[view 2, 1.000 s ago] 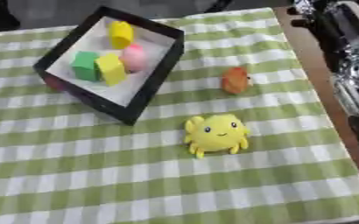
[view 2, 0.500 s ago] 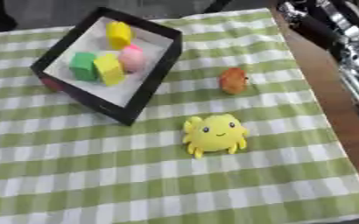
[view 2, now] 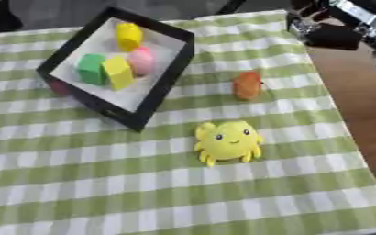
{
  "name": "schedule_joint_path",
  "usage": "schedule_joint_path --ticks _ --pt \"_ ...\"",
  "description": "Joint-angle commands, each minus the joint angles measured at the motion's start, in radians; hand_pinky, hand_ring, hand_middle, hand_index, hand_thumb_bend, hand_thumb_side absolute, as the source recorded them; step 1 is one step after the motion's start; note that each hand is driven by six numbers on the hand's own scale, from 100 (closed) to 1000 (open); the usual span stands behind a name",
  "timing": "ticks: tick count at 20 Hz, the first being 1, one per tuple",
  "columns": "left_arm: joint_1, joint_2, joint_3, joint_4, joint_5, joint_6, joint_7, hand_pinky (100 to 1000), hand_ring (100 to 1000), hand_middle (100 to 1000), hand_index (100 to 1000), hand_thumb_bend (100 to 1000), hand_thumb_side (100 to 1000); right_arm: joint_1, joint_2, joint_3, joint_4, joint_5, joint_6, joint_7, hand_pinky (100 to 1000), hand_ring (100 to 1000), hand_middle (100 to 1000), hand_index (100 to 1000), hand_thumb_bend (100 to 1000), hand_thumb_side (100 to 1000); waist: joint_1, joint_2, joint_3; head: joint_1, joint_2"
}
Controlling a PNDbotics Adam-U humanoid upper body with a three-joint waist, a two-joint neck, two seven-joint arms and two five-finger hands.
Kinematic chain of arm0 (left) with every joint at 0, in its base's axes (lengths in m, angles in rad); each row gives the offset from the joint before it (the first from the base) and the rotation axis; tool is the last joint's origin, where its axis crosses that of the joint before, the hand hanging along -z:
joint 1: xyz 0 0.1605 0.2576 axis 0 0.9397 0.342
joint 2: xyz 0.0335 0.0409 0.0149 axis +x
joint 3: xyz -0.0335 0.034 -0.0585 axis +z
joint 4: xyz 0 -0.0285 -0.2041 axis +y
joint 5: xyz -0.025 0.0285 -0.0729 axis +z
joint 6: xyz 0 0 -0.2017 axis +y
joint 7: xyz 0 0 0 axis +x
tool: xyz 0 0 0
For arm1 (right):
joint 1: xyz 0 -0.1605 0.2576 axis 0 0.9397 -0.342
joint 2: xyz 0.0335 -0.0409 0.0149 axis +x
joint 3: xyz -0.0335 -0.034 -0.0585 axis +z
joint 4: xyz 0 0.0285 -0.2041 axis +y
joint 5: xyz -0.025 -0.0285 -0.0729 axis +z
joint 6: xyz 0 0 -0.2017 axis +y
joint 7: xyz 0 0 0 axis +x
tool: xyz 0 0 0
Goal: Pick up objects on the table and place them in the box.
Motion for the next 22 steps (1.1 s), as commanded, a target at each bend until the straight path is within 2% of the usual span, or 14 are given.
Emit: schedule_joint_path --ticks 1,7,12,15,20,21,22 --pt "-0.002 0.005 0.014 -0.008 0.003 -0.005 0.007 825 803 794 849 416 602 -0.008 -0.059 0.000 -0.022 0.023 -0.008 0.027 870 864 838 882 100 571 -0.017 -0.025 0.004 0.053 -0.003" --pt "-0.002 -0.004 0.014 -0.007 0.005 -0.007 0.010 826 805 796 848 418 603 0.011 -0.087 0.005 -0.037 0.044 -0.021 0.080 876 870 850 891 100 542 -0.023 -0.033 0.015 0.109 0.016" --pt "-0.002 -0.010 0.014 -0.008 0.004 -0.007 0.011 826 805 796 847 418 604 0.033 -0.113 0.009 -0.048 0.065 -0.032 0.127 879 872 855 894 151 518 -0.030 -0.038 0.027 0.124 0.020" --pt "-0.002 -0.014 0.015 -0.008 0.005 -0.007 0.013 826 807 797 847 418 606 0.051 -0.129 0.008 -0.060 0.078 -0.037 0.144 879 871 853 893 169 500 -0.034 -0.037 0.031 0.114 0.020" --pt "-0.006 -0.016 0.013 -0.011 0.007 -0.007 0.014 826 808 797 846 417 606 0.063 -0.142 0.013 -0.078 0.083 -0.038 0.147 877 865 849 889 197 473 -0.039 -0.034 0.034 0.063 0.023" --pt "-0.007 -0.017 0.012 -0.011 0.007 -0.007 0.014 826 807 795 845 417 605 0.064 -0.146 0.018 -0.086 0.084 -0.039 0.147 876 864 846 888 270 464 -0.040 -0.033 0.034 0.048 0.022" --pt "-0.007 -0.018 0.011 -0.011 0.007 -0.007 0.013 826 807 795 845 417 606 0.065 -0.149 0.023 -0.098 0.085 -0.039 0.146 876 864 847 888 213 456 -0.041 -0.032 0.035 0.034 0.022"
